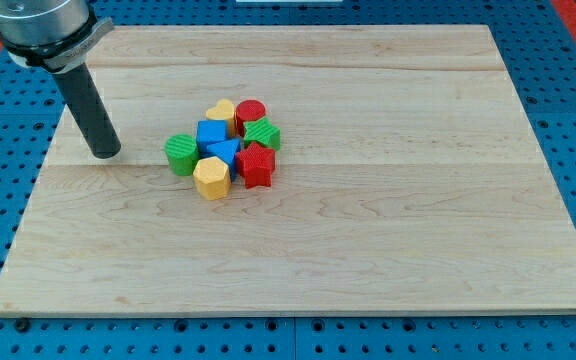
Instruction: Point your arm closer to the yellow hexagon
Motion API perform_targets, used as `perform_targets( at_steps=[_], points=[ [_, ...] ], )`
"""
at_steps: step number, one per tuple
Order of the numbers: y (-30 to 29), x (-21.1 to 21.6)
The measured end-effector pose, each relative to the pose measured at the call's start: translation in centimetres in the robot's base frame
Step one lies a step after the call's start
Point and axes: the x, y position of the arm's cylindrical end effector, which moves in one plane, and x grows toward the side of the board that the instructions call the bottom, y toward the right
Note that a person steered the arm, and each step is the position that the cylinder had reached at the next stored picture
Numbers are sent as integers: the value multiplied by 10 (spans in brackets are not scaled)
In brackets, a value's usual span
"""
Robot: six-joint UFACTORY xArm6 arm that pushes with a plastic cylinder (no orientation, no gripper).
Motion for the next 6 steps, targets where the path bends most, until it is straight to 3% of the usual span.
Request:
perform_targets(
  at_steps=[2, 4, 5, 6],
  points=[
    [-5, -15],
    [-12, 7],
    [24, 64],
    [120, 122]
  ],
)
